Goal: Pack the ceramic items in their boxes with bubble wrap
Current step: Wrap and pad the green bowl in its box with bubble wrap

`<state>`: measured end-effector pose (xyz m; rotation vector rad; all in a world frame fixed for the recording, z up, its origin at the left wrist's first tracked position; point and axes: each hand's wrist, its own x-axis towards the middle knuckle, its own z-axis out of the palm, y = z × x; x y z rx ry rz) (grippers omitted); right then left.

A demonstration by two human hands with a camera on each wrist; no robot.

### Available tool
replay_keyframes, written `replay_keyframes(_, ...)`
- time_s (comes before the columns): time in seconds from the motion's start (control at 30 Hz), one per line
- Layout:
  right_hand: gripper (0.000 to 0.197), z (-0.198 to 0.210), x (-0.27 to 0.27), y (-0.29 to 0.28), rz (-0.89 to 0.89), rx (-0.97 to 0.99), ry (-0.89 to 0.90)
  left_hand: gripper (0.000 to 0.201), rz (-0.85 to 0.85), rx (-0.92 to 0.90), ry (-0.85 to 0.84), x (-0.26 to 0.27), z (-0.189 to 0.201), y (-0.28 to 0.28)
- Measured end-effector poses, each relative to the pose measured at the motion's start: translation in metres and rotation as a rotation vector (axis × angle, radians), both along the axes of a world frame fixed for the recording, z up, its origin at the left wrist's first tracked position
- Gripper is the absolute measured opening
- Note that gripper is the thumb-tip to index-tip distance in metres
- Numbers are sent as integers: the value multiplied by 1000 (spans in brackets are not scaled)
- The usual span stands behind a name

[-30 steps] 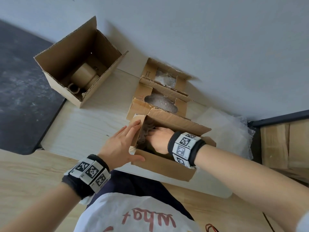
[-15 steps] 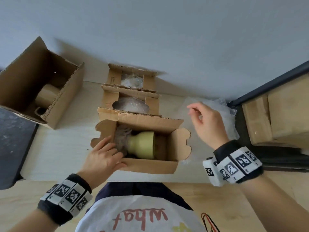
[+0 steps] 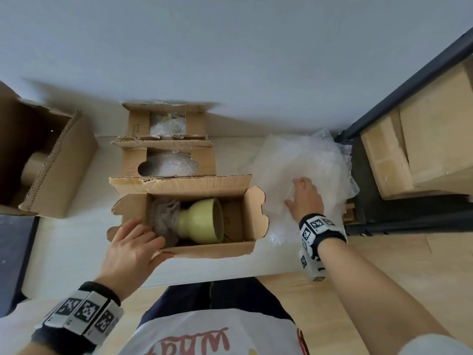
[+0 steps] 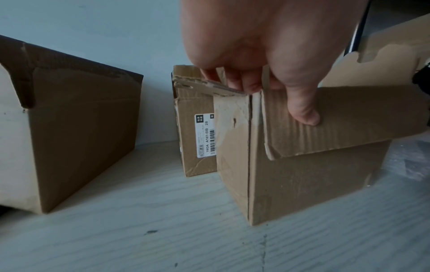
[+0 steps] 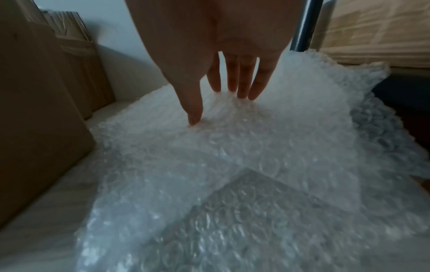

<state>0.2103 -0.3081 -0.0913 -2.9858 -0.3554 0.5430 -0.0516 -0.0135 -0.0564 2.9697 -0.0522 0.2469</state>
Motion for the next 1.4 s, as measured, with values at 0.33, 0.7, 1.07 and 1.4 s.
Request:
replay_keyframes(0.33,19,9,7,-16,-44,107,-118,64,-70,-110,94,3,12,6)
replay_keyframes(0.7,10,116,-2,-31,-352,979,-127,53,-2,-412,268,55,93,-10)
replay_keyframes(1.07,10,170,-41,65,-254,1263,-17,89,232,-1064,259,158,184,-66)
replay_keyframes(1.4,44,165,-30,82,-236,1303,41,32,238,-1277,119,158,180,-30)
